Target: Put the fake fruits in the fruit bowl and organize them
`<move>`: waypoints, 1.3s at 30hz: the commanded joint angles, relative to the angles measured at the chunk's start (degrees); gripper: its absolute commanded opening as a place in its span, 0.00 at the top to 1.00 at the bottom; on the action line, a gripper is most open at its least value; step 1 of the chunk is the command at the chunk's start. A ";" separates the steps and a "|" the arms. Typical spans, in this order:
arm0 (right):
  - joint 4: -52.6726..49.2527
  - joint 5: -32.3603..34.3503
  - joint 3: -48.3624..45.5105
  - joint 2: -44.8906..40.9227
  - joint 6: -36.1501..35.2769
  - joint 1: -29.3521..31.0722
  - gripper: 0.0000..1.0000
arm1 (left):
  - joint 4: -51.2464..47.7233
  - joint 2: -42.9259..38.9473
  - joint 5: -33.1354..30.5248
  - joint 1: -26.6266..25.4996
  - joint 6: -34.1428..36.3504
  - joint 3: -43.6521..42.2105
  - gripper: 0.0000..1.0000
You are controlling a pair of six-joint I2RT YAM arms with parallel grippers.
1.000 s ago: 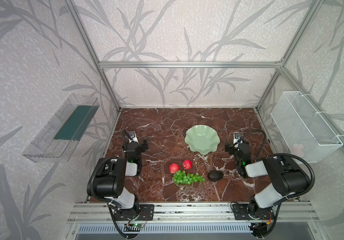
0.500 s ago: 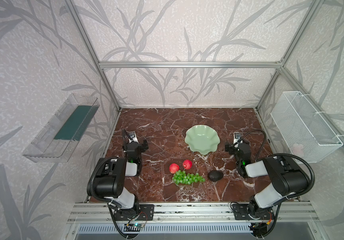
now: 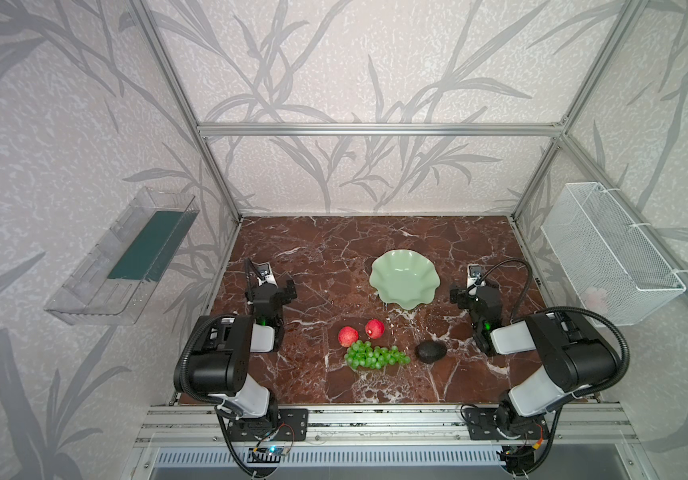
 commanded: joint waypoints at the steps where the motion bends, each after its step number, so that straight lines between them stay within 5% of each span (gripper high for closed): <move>1: 0.89 0.74 1.16 -0.44 -0.12 0.31 0.01 | 0.03 -0.27 -0.63 0.21 -0.01 0.77 0.01; 13: -2.96 -0.64 1.53 -3.80 1.86 -1.60 0.01 | 0.17 -3.58 -3.23 0.20 -0.99 -0.86 0.01; 16: -17.46 7.68 6.58 -11.91 -1.15 3.17 0.01 | -12.22 -14.03 -4.49 -0.19 -0.78 1.10 0.01; 18: -36.61 6.64 14.67 -16.49 4.47 3.47 0.01 | -22.19 -20.70 -8.13 -0.38 -6.97 4.22 0.01; 21: -57.31 -1.92 26.08 -19.07 19.11 3.48 0.01 | -25.97 -27.77 -4.67 -0.27 -20.21 6.10 0.01; 23: -65.06 -11.48 29.60 -19.16 22.22 2.66 0.01 | -15.22 -30.38 2.36 -0.28 -27.63 3.34 0.01; 26: -61.14 -29.15 25.60 -21.08 24.18 0.55 0.01 | -1.26 -31.76 10.05 -0.13 -34.49 -1.32 0.01; 29: -62.77 -36.41 22.80 -24.75 27.53 1.36 0.01 | -11.85 -33.98 16.74 -0.14 -39.89 3.40 0.03; 34: -81.07 -20.46 22.32 -31.57 28.74 15.50 0.01 | -50.87 -38.17 21.28 -0.20 -36.66 19.37 0.07; 39: -92.78 -2.50 19.97 -35.76 39.17 31.76 0.01 | -71.53 -40.23 21.68 -0.20 -30.64 28.39 0.07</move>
